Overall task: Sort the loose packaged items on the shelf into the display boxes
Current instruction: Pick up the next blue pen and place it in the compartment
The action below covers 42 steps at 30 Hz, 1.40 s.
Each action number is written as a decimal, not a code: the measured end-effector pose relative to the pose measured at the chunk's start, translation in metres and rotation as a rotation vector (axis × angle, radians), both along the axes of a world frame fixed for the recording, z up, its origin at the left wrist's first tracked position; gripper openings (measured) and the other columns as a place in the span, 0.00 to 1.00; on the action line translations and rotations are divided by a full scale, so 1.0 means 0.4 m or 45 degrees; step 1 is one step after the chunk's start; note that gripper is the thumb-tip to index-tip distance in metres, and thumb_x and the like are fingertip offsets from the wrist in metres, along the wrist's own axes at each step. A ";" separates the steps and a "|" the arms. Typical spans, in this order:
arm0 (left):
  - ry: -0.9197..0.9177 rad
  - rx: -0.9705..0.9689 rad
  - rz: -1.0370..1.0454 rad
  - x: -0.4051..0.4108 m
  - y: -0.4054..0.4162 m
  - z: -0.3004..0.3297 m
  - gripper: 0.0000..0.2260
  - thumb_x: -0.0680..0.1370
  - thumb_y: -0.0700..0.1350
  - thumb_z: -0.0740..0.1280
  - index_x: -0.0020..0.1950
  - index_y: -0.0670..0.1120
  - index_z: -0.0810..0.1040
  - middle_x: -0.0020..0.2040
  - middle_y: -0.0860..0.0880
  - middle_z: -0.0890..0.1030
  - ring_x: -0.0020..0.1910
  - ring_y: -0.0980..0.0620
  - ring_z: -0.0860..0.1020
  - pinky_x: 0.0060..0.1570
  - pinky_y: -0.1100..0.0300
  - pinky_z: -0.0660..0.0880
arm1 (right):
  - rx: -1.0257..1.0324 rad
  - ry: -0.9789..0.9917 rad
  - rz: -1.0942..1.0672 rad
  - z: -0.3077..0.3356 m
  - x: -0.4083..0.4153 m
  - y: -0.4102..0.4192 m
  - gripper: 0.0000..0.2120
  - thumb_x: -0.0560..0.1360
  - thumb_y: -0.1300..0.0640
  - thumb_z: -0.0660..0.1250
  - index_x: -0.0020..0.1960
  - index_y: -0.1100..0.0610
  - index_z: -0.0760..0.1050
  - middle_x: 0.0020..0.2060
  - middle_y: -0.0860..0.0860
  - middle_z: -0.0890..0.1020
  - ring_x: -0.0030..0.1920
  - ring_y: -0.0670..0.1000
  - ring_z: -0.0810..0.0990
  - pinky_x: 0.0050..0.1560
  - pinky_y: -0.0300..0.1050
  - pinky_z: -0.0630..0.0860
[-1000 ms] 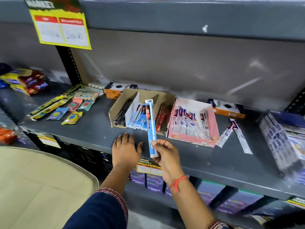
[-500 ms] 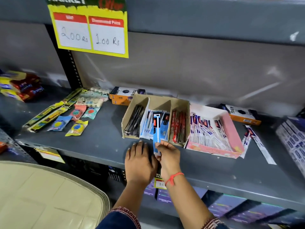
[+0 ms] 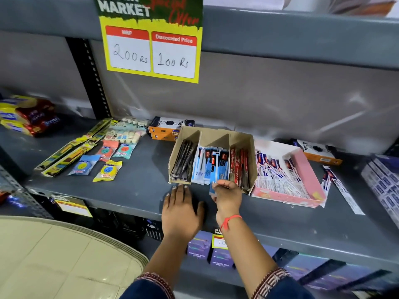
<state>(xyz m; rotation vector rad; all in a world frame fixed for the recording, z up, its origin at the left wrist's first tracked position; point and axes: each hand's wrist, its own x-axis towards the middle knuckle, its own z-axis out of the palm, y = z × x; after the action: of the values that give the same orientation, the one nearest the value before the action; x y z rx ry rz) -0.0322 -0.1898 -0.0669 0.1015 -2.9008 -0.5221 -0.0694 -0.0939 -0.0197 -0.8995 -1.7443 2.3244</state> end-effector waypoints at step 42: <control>0.093 -0.008 0.070 0.005 -0.061 0.006 0.24 0.72 0.47 0.61 0.64 0.36 0.72 0.64 0.36 0.74 0.65 0.37 0.71 0.68 0.46 0.64 | -0.867 0.049 -0.489 0.035 0.004 -0.031 0.18 0.77 0.75 0.52 0.33 0.58 0.63 0.66 0.72 0.69 0.44 0.62 0.75 0.36 0.44 0.81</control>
<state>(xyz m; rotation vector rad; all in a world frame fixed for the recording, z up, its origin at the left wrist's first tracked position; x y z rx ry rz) -0.0302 -0.2143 -0.0645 0.1573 -2.8195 -0.4964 -0.0677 -0.1064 -0.0058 -1.1296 -0.6499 2.6337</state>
